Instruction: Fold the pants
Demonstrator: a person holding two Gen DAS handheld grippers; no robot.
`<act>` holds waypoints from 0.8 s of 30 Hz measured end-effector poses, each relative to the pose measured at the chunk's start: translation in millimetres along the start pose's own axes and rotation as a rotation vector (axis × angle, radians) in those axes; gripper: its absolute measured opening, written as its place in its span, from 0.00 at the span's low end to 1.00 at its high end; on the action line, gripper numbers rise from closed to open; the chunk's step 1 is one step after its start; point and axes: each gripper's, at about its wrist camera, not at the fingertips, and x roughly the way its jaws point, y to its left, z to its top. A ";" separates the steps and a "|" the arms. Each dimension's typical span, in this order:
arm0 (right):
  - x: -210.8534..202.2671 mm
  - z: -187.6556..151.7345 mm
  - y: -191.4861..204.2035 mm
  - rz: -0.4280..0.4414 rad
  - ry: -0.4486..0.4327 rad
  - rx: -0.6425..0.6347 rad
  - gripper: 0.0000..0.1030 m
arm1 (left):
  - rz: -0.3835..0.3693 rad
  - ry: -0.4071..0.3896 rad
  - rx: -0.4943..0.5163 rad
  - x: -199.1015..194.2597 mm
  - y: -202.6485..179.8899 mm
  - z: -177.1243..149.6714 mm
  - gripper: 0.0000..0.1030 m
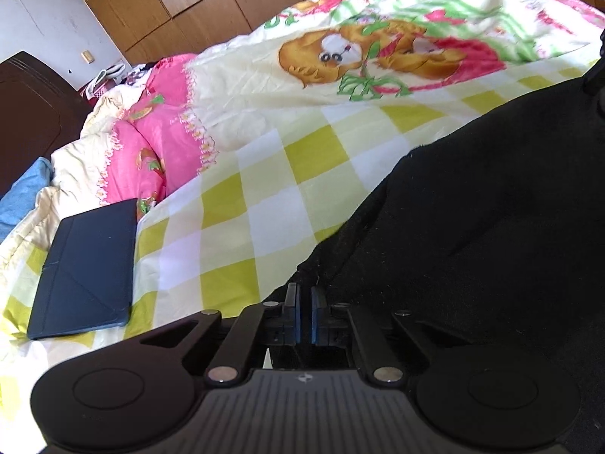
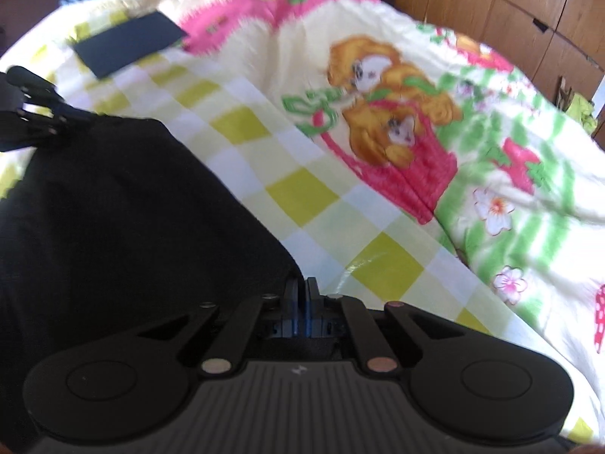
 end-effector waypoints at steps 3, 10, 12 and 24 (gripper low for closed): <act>-42.0 -14.3 17.3 0.018 -0.055 0.008 0.04 | -0.016 -0.027 -0.003 -24.1 -2.2 -10.2 0.20; -133.4 -84.8 79.3 0.108 -0.070 -0.015 0.04 | -0.038 -0.126 -0.074 -114.8 -26.9 -72.9 0.19; -141.4 -112.6 99.8 0.123 -0.035 -0.023 0.04 | -0.040 -0.128 -0.085 -139.1 -44.6 -101.9 0.19; -107.5 -206.8 187.4 -0.046 0.033 -0.139 0.10 | -0.009 -0.128 -0.219 -185.0 -105.5 -209.4 0.47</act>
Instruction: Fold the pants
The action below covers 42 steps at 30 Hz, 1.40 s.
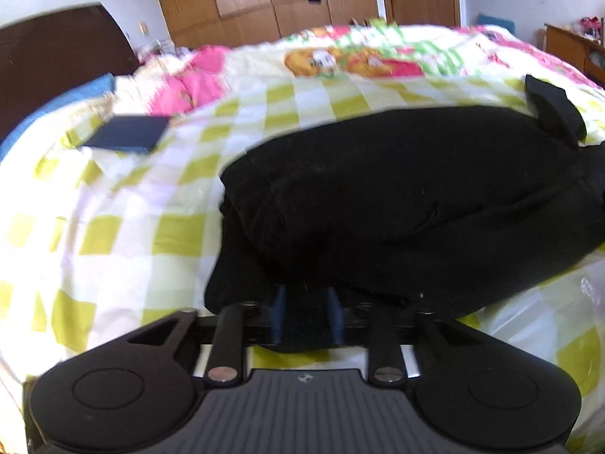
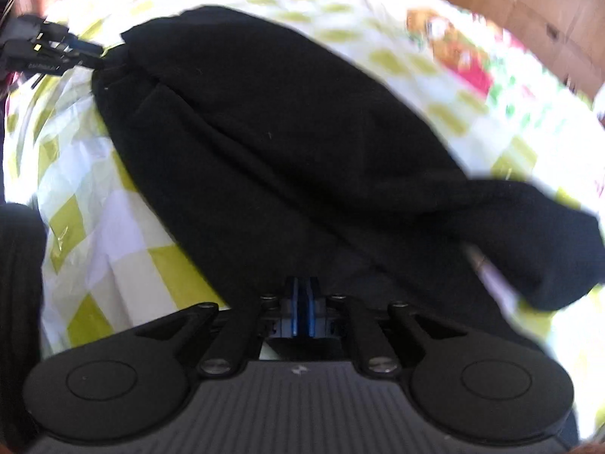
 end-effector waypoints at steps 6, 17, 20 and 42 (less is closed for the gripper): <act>9.1 49.4 23.3 -0.026 -0.089 -0.099 0.24 | 0.152 -0.068 0.285 14.8 -34.0 5.3 0.59; 60.5 108.6 68.6 -0.026 -0.149 -0.319 0.50 | 0.280 -0.122 0.342 48.8 -17.9 16.0 0.56; 77.9 113.5 69.1 -0.012 -0.130 -0.301 0.50 | 0.234 -0.118 0.328 48.1 -9.9 19.8 0.29; 30.7 128.1 64.8 0.103 -0.183 -0.184 0.37 | 0.261 -0.209 0.388 23.0 -6.6 33.5 0.28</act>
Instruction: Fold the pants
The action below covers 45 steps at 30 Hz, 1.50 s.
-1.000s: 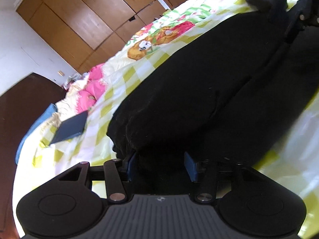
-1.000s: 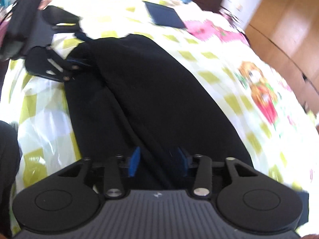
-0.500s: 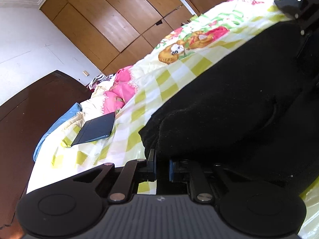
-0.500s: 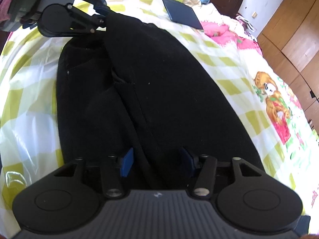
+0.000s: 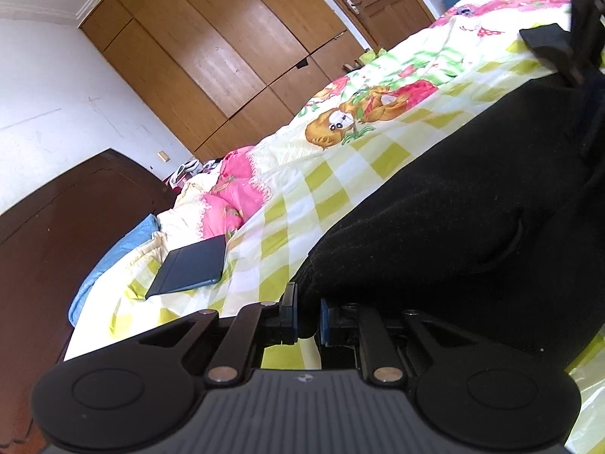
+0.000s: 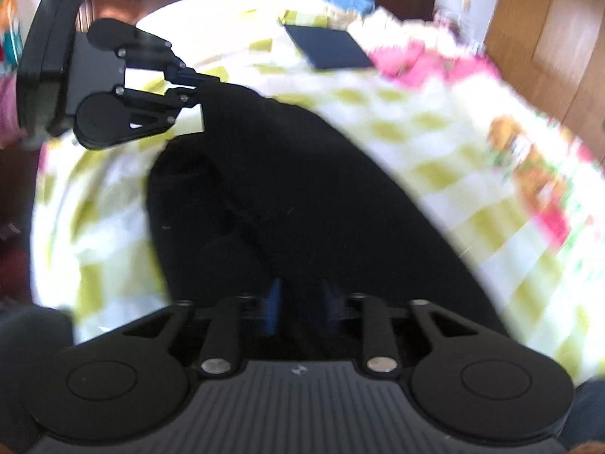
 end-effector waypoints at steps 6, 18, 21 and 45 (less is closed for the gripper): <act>34.2 7.3 11.4 0.001 0.018 -0.009 0.45 | 0.014 -0.015 -0.043 0.3 4.3 6.7 0.28; -3.4 25.8 -18.4 0.012 -0.079 0.251 0.06 | 0.040 -0.038 -0.002 -3.6 18.0 8.2 0.28; -35.5 20.7 1.4 0.029 -0.103 0.179 0.06 | 0.046 -0.062 -0.011 -22.0 20.8 -3.9 0.28; 42.6 -16.4 74.6 0.012 0.093 0.121 0.13 | 0.183 0.066 0.251 -5.1 -53.2 -91.6 0.31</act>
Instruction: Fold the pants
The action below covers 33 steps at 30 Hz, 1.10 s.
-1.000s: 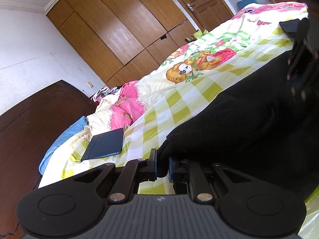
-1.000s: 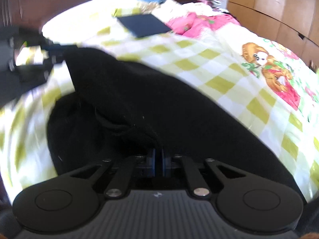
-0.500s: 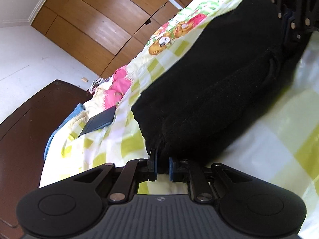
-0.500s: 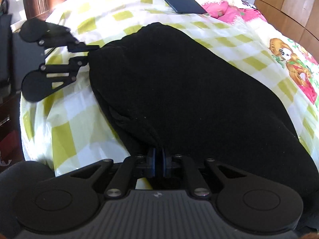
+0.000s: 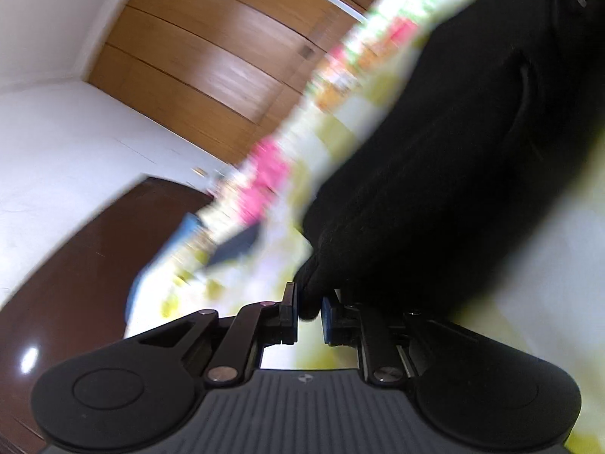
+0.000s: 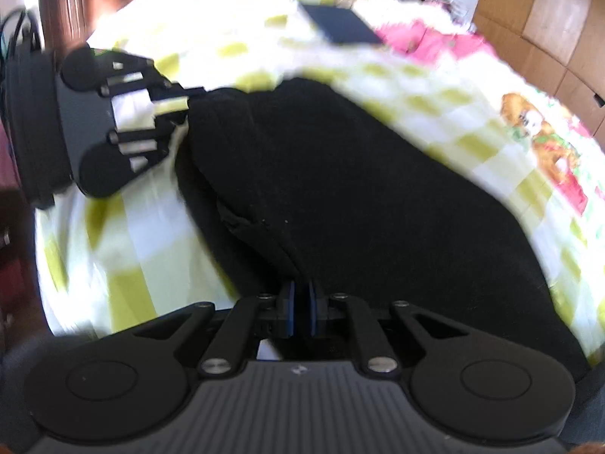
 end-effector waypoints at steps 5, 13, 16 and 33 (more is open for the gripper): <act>-3.0 -5.2 0.5 0.016 -0.011 0.033 0.15 | -0.008 0.128 -0.081 -7.0 8.4 -28.3 0.31; -46.5 -27.7 -34.9 0.012 -0.096 0.229 0.25 | -0.082 0.019 -0.276 -60.9 34.1 25.3 0.30; -65.4 -49.7 -66.6 -0.069 -0.099 0.298 0.25 | -0.212 -0.068 -0.313 -70.3 11.5 72.4 0.30; -42.3 -89.2 -404.0 -0.435 -0.082 1.069 0.52 | -0.650 -0.265 -0.369 -58.0 -107.1 286.3 0.32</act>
